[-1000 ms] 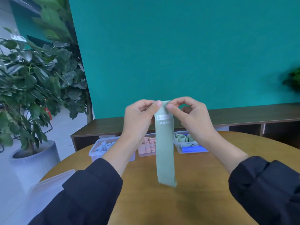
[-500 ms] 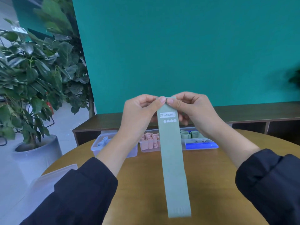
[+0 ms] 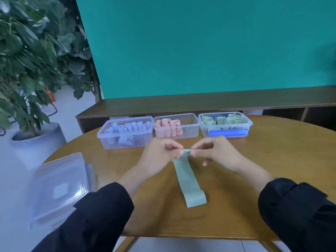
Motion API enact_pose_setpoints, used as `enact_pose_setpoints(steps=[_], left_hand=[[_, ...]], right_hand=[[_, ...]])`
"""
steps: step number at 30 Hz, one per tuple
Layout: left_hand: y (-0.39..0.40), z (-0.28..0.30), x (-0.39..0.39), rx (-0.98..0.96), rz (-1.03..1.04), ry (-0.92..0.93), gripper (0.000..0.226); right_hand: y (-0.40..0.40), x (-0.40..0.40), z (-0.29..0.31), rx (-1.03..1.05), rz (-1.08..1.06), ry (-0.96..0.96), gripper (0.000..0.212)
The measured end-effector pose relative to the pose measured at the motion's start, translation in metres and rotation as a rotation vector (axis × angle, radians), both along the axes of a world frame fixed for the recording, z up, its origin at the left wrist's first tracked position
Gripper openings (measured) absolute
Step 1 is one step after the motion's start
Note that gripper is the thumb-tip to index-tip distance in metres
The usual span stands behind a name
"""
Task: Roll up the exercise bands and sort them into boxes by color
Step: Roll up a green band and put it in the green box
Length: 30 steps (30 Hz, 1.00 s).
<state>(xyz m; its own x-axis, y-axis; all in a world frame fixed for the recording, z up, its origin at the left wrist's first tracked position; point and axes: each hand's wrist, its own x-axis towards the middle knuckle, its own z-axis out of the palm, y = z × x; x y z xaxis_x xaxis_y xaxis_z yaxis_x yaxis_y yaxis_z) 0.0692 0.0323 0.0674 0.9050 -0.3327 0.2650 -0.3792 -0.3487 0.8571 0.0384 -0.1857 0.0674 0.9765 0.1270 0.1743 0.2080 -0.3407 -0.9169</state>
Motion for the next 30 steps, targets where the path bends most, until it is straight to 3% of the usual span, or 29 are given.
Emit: enact_pose_setpoints(steps=[6, 10, 16, 24, 30], left_hand=[[0.001, -0.031, -0.032, 0.173, 0.079, -0.075, 0.014], [0.002, -0.046, -0.038, 0.251, 0.08, -0.131, 0.007], [0.004, -0.06, -0.039, 0.267, 0.109, -0.209, 0.012], [0.005, -0.071, -0.03, 0.358, 0.062, -0.318, 0.019], [0.006, -0.08, -0.03, 0.473, 0.075, -0.363, 0.029]], right_hand=[[-0.002, -0.023, -0.026, -0.184, 0.019, -0.038, 0.005], [0.001, -0.032, -0.042, -0.344, -0.035, -0.139, 0.006], [0.0, -0.033, -0.058, -0.311, -0.114, -0.187, 0.007], [0.004, -0.035, -0.052, -0.278, 0.086, -0.145, 0.012], [-0.008, -0.053, -0.05, -0.276, 0.197, -0.062, 0.034]])
